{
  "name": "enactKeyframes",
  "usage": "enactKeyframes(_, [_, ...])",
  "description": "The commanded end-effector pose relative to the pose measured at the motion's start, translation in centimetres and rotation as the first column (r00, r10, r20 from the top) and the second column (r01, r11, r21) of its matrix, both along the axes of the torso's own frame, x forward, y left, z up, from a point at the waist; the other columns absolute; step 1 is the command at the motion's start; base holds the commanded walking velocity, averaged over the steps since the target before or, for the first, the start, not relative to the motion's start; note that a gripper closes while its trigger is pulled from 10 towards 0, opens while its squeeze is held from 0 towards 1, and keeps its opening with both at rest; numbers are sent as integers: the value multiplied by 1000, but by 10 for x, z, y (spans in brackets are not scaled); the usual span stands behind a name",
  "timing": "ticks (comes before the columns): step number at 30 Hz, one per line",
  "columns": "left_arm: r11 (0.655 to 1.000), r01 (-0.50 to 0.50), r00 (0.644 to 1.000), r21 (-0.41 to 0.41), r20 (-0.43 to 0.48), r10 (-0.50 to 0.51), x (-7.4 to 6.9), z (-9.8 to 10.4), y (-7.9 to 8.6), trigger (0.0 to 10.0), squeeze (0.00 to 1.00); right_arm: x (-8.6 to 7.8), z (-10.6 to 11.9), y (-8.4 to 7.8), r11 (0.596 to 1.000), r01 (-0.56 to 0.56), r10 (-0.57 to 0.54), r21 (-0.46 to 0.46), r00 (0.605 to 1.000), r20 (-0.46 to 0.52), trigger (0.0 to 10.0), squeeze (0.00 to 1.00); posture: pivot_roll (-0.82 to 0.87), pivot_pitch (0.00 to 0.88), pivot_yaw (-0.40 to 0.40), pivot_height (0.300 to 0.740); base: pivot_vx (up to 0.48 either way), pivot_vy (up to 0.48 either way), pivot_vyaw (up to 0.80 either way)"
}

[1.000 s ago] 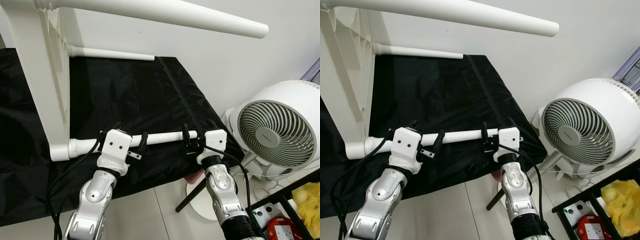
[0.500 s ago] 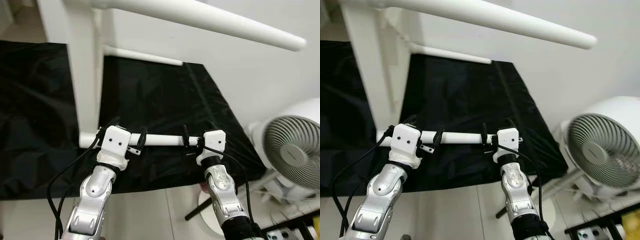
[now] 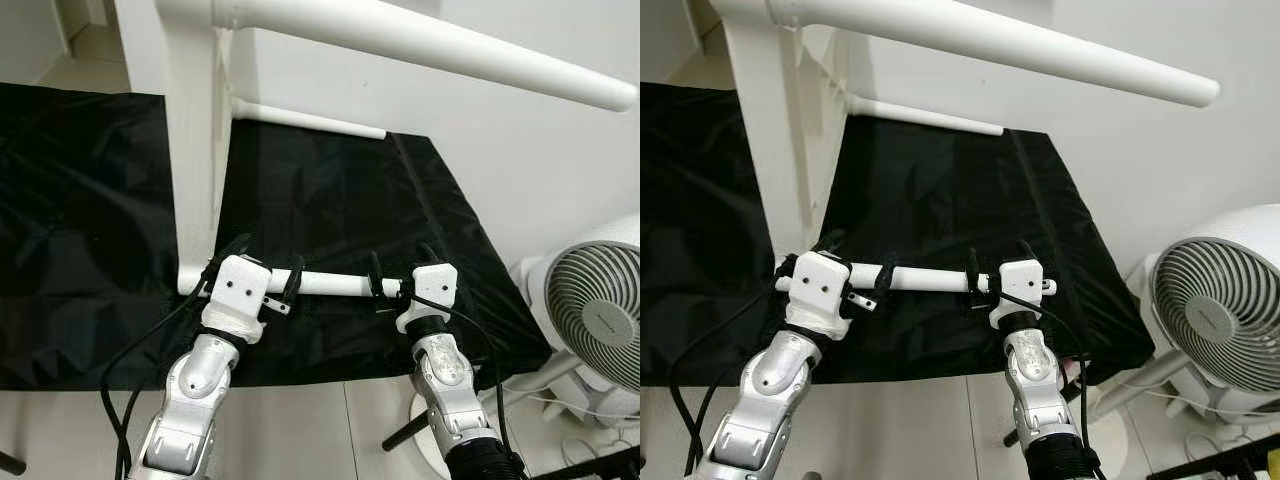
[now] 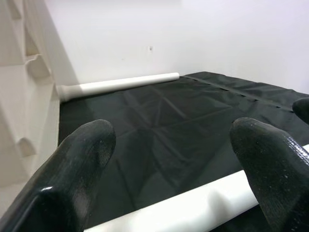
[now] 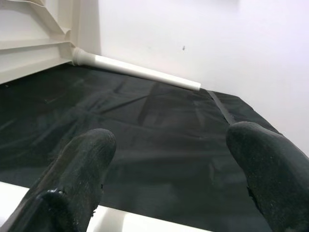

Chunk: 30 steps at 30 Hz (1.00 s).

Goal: Building children table

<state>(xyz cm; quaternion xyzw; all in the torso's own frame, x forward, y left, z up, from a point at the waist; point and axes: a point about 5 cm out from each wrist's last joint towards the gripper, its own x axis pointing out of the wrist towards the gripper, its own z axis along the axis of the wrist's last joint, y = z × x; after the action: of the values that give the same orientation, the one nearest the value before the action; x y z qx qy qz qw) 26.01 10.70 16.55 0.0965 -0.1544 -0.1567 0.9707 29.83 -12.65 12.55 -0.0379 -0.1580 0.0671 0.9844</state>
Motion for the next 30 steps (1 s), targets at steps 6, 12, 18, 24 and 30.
enactKeyframes(6, [1000,9,1000,-4,-9,-9,0,-3,-3,10000,0,-1,-3,-5,1000,15,-15,-2,1000,-19,10000,0,84,50,-162,740,0,-251,0])
enactKeyframes(12, [1000,-2,1000,-4,-11,2,1,-3,-3,10000,0,-1,-3,-5,1000,14,-14,-1,1000,-21,10000,0,83,50,-163,740,0,-208,0])
enactKeyframes(18, [1000,-18,1000,-20,-17,18,3,-3,-3,10000,0,-2,-3,-5,1000,11,-11,-2,1000,-22,10000,0,81,51,-162,740,0,0,0])
enactKeyframes(24, [1000,-23,1000,-19,-19,23,3,-4,-2,10000,0,-2,-3,-4,1000,9,-9,-1,1000,-24,10000,0,82,52,-163,740,0,0,0])
enactKeyframes(30, [999,-27,999,-26,-25,27,3,-4,-2,10000,0,-2,-3,-3,1000,5,-5,-6,1000,-24,10000,0,81,51,-165,740,0,0,0])
